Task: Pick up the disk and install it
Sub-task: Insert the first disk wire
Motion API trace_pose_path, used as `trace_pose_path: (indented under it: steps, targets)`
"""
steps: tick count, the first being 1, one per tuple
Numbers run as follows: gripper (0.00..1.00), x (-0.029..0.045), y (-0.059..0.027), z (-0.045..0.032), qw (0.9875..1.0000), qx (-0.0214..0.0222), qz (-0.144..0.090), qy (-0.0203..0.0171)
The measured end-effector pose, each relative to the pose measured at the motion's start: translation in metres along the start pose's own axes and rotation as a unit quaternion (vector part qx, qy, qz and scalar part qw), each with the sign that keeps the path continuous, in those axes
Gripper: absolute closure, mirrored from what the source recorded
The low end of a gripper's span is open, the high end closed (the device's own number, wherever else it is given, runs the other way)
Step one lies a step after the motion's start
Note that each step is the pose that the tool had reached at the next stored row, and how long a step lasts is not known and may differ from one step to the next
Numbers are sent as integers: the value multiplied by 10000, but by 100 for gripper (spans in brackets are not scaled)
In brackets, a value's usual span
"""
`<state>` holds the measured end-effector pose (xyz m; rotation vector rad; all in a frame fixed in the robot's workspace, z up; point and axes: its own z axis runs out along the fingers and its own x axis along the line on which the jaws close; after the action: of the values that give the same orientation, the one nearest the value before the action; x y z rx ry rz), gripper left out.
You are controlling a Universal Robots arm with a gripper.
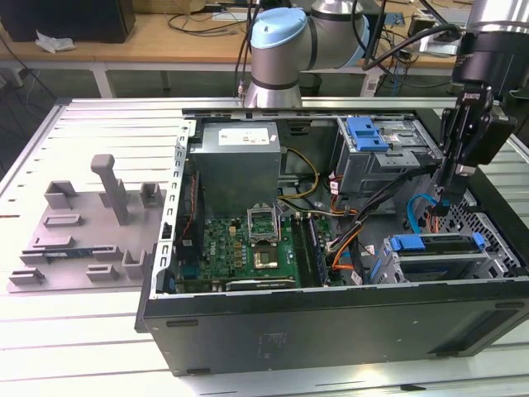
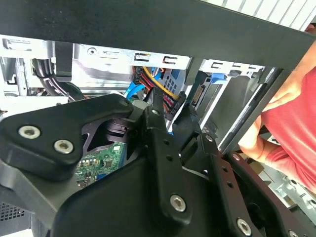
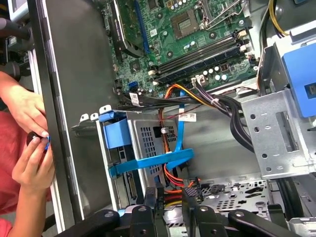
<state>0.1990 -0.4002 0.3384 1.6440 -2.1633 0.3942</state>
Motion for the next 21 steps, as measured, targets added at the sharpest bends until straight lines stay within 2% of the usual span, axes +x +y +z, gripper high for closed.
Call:
trace_pose_path:
  steps: [4, 10, 21]
  targets:
    - [65, 29, -4, -17, 10000, -1, 1, -1]
    - [65, 80, -20, 5, 10000, -2, 2, -1]
    - [65, 59, -10, 63, 10000, 1, 4, 0]
